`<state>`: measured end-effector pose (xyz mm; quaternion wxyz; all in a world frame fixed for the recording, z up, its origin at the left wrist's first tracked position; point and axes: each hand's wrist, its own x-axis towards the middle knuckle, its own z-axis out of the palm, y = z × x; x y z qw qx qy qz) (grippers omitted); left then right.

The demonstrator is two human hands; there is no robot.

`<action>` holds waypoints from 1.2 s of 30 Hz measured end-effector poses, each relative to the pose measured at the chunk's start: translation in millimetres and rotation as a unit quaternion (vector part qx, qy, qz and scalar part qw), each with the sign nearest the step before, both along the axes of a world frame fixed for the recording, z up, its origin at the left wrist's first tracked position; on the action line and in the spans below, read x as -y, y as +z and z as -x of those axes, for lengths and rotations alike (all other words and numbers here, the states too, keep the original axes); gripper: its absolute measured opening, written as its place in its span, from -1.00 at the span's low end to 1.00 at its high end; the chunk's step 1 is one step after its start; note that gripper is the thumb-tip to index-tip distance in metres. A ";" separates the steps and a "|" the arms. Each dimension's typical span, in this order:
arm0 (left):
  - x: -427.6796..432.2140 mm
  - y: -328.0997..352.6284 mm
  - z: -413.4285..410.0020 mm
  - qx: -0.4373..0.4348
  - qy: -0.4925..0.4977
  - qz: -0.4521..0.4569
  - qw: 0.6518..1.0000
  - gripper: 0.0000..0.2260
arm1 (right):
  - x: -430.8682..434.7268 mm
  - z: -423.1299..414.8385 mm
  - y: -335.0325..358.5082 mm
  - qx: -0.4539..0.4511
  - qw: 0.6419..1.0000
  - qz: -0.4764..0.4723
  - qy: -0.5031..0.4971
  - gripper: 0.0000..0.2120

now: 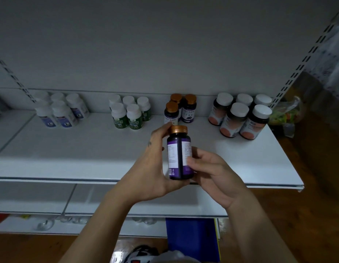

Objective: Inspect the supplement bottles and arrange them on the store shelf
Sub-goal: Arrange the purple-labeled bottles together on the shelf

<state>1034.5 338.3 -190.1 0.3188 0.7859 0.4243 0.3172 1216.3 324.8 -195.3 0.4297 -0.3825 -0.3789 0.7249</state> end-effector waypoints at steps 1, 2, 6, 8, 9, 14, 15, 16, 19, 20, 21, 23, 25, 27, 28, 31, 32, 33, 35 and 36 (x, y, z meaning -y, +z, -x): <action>-0.5 -0.9 1.6 -0.005 0.000 -0.005 1.000 0.04 | -1.1 2.1 -0.1 0.013 1.000 0.000 -0.006 -0.56; -1.1 -0.9 3.0 -0.009 -0.001 -0.012 1.000 0.06 | -2.1 4.5 0.5 0.025 1.000 -0.001 -0.011 -0.55; -6.2 1.7 10.1 -0.062 0.002 -0.062 0.996 0.08 | -5.2 17.6 3.0 0.069 0.997 -0.015 -0.014 -0.56; -9.9 3.5 16.4 -0.104 0.013 -0.080 0.991 0.08 | -5.6 26.1 6.5 0.101 0.994 -0.025 -0.026 -0.59; -11.7 5.2 19.6 -0.128 0.020 -0.088 0.988 0.08 | -6.0 30.7 8.4 0.123 0.991 -0.030 -0.038 -0.58; -16.4 9.8 34.1 -0.079 0.034 -0.080 0.993 -0.05 | -8.7 48.2 14.9 0.144 0.986 -0.039 -0.078 -0.50; -16.4 10.2 37.4 -0.050 0.035 -0.065 0.996 -0.05 | -10.0 50.0 16.4 0.126 0.988 -0.028 -0.078 -0.53; -16.5 10.4 40.9 -0.027 0.035 -0.051 0.998 -0.04 | -11.1 51.0 17.4 0.103 0.992 -0.009 -0.076 -0.56; -16.5 10.0 50.1 0.010 0.028 -0.033 0.999 -0.04 | -10.8 52.0 17.2 0.025 0.998 0.042 -0.035 -0.60; -16.0 10.2 51.9 0.018 0.024 -0.026 0.999 -0.03 | -8.9 52.7 16.7 -0.002 0.999 0.048 -0.012 -0.61; -15.5 9.5 53.3 0.024 0.020 -0.022 0.999 -0.02 | -6.8 53.9 15.6 -0.028 0.998 0.051 0.006 -0.61; -14.3 6.0 55.4 0.028 0.009 -0.022 0.999 0.00 | -2.9 57.0 13.1 -0.066 0.996 0.053 0.019 -0.60; -12.9 1.9 58.2 0.021 -0.010 -0.015 1.000 0.04 | 1.6 59.5 8.3 -0.080 0.996 0.047 0.011 -0.60; -11.4 -1.6 62.3 0.013 -0.038 0.000 0.999 0.06 | 6.1 62.3 2.0 -0.079 0.996 0.039 -0.001 -0.60; -10.5 -3.3 64.6 0.011 -0.049 0.010 0.999 0.06 | 8.2 63.6 -1.2 -0.072 0.997 0.033 -0.007 -0.60; -7.7 -6.2 73.3 0.006 -0.051 0.031 0.998 0.01 | 10.0 67.6 -7.1 -0.042 0.998 0.025 -0.032 -0.55; -7.1 -6.5 76.3 0.006 -0.043 0.034 0.998 -0.01 | 9.9 69.4 -7.1 -0.032 0.998 0.023 -0.038 -0.53; -7.1 -7.0 79.5 0.009 -0.034 0.033 0.999 -0.04 | 9.2 71.6 -6.7 -0.021 0.999 0.019 -0.043 -0.51; -6.6 -8.3 85.0 0.026 -0.022 0.035 0.999 -0.11 | 7.9 77.1 -4.4 0.006 0.999 0.012 -0.050 -0.48; -5.8 -9.2 87.7 0.039 -0.020 0.039 0.998 -0.16 | 7.3 80.1 -3.4 0.020 0.998 0.010 -0.054 -0.48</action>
